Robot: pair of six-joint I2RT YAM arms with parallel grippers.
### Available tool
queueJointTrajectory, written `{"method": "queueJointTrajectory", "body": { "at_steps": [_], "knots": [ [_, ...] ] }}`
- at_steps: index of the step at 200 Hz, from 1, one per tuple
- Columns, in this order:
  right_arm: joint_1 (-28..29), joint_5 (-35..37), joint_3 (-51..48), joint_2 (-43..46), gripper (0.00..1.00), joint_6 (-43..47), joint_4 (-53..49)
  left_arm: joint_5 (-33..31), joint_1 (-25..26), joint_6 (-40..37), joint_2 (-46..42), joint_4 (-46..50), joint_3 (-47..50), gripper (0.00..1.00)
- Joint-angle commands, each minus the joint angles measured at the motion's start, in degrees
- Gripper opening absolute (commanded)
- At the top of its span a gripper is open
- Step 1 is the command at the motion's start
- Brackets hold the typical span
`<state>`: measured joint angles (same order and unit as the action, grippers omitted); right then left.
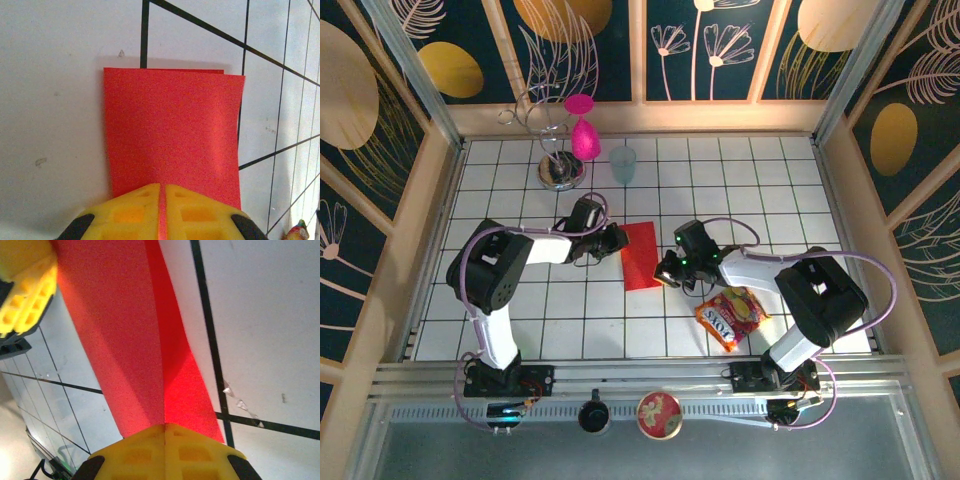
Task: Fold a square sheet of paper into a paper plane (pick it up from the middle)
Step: Fold the triangle a second time at the center of the table.
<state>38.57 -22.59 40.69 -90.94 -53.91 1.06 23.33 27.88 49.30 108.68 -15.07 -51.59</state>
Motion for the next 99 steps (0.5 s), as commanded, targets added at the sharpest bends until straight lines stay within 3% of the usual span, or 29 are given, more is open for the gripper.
{"method": "queueJointTrajectory", "body": {
  "at_steps": [1,99],
  "knots": [
    [-0.6,-1.1,2.7,-0.8,0.03,1.9,1.6,-1.0,0.2,-1.7,1.8,2.9,-1.4,0.10],
    [-0.9,-4.8,9.7,-8.7,0.02,2.7,8.7,-2.3,0.2,-1.5,2.0,3.7,-0.9,0.10]
  ]
}}
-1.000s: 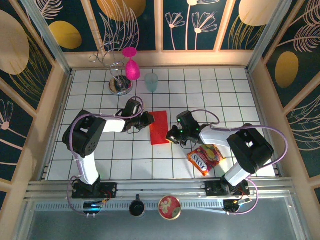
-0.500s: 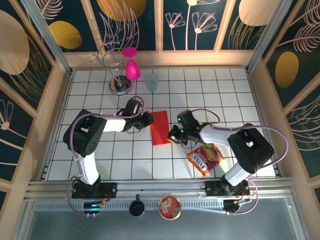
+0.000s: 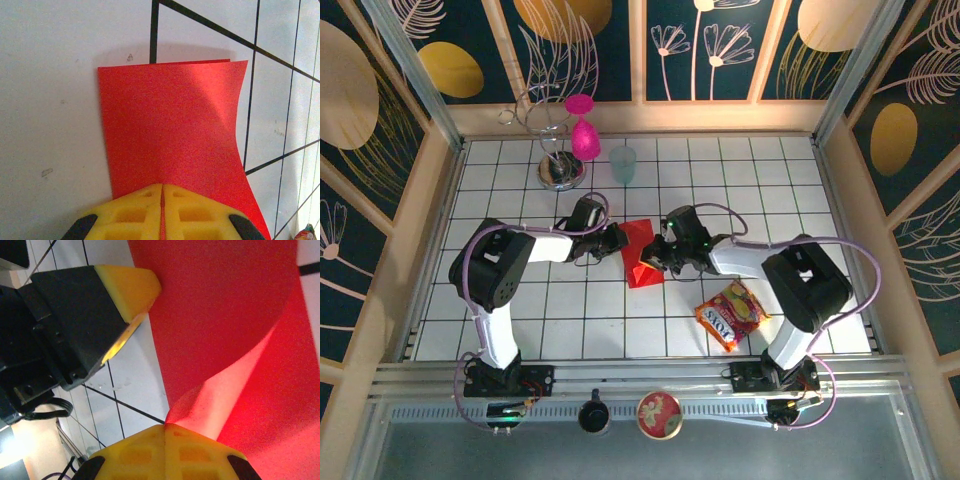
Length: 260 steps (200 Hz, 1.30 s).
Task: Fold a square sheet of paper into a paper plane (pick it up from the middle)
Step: Fold the triangle a second time at the center of the table.
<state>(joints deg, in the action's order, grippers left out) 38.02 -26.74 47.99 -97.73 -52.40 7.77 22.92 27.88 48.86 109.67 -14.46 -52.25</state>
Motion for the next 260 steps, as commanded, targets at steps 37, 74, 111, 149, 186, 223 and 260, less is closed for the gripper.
{"method": "queueJointTrajectory", "body": {
  "at_steps": [37,74,111,149,186,223,260],
  "knots": [
    [-0.4,0.0,3.5,-4.3,0.02,0.7,2.2,-1.8,0.2,-1.0,-0.8,3.1,-1.2,0.10],
    [-0.4,0.2,4.7,-6.5,0.02,0.9,-0.2,-3.5,0.2,-1.8,-2.1,3.7,-2.6,0.11],
    [-0.4,-0.5,4.3,-6.9,0.02,0.6,1.7,-3.8,0.2,-1.8,0.2,4.3,-3.1,0.10],
    [-0.3,-2.2,3.4,-7.4,0.02,-0.2,5.7,-4.3,0.2,-1.8,1.2,4.9,-2.9,0.08],
    [-0.3,-2.4,3.5,-8.6,0.02,-0.7,6.7,-4.3,0.2,-1.8,1.2,5.0,-2.5,0.07],
    [-0.3,-2.0,3.5,-9.2,0.02,-0.9,7.3,-4.2,0.2,-1.6,0.9,4.9,-2.1,0.06],
    [-0.3,-1.8,3.4,-9.7,0.02,-1.1,8.1,-4.2,0.2,-1.6,0.7,4.8,-2.1,0.06]
  ]
}}
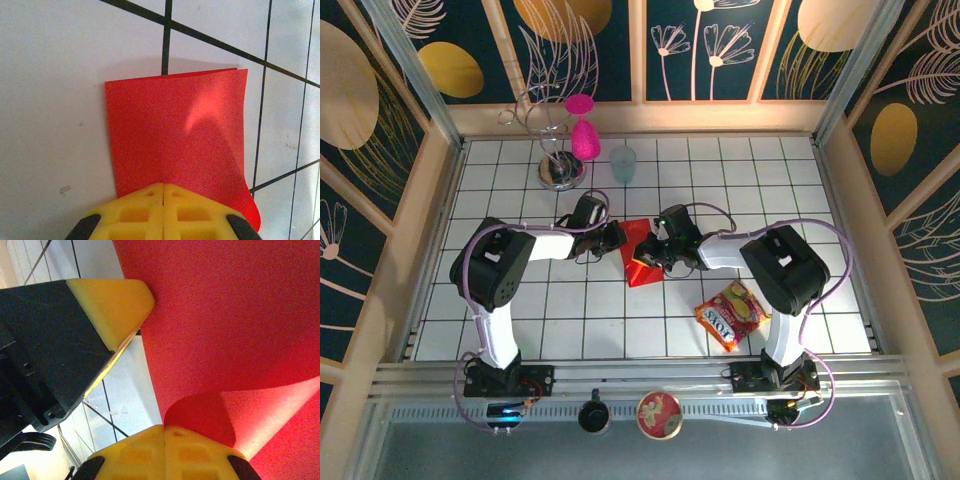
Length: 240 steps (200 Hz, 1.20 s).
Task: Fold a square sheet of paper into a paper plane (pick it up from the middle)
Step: Fold the triangle a second time at the center of the table.
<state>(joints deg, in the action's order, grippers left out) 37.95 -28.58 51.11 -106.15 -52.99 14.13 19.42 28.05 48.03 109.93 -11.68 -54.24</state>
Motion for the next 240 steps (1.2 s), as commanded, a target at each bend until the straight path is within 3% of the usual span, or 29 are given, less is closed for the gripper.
{"method": "queueJointTrajectory", "body": {
  "at_steps": [1,240],
  "knots": [
    [-0.2,0.1,0.3,-1.3,0.02,-0.6,1.8,-0.7,0.0,-0.8,0.5,2.0,-0.2,0.06],
    [0.5,0.4,1.2,-3.5,0.02,-0.8,4.1,-0.1,0.0,-0.4,0.0,1.1,1.0,0.06]
  ]
}}
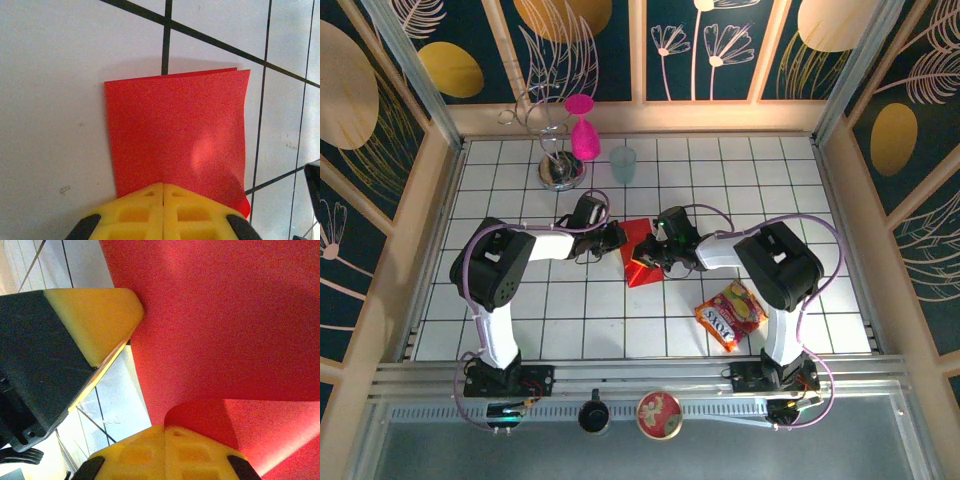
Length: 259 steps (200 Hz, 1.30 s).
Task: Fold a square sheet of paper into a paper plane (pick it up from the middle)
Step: Fold the triangle a second time at the center of the table.
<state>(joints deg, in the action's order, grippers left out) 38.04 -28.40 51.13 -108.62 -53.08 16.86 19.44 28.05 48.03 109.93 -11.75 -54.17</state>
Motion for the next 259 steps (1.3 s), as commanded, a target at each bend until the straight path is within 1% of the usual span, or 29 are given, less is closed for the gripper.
{"method": "queueJointTrajectory", "body": {
  "at_steps": [1,76,259],
  "knots": [
    [0.4,0.2,1.2,-1.0,0.02,-0.6,1.3,-0.1,0.0,-0.4,0.0,1.3,0.9,0.06],
    [0.4,0.1,1.4,-1.3,0.02,-0.7,1.6,-0.2,0.1,-0.3,-0.2,1.2,1.2,0.06],
    [0.5,1.7,2.5,-2.9,0.03,-0.5,-3.3,-0.6,0.0,-0.1,-1.8,1.1,1.9,0.06]
  ]
}}
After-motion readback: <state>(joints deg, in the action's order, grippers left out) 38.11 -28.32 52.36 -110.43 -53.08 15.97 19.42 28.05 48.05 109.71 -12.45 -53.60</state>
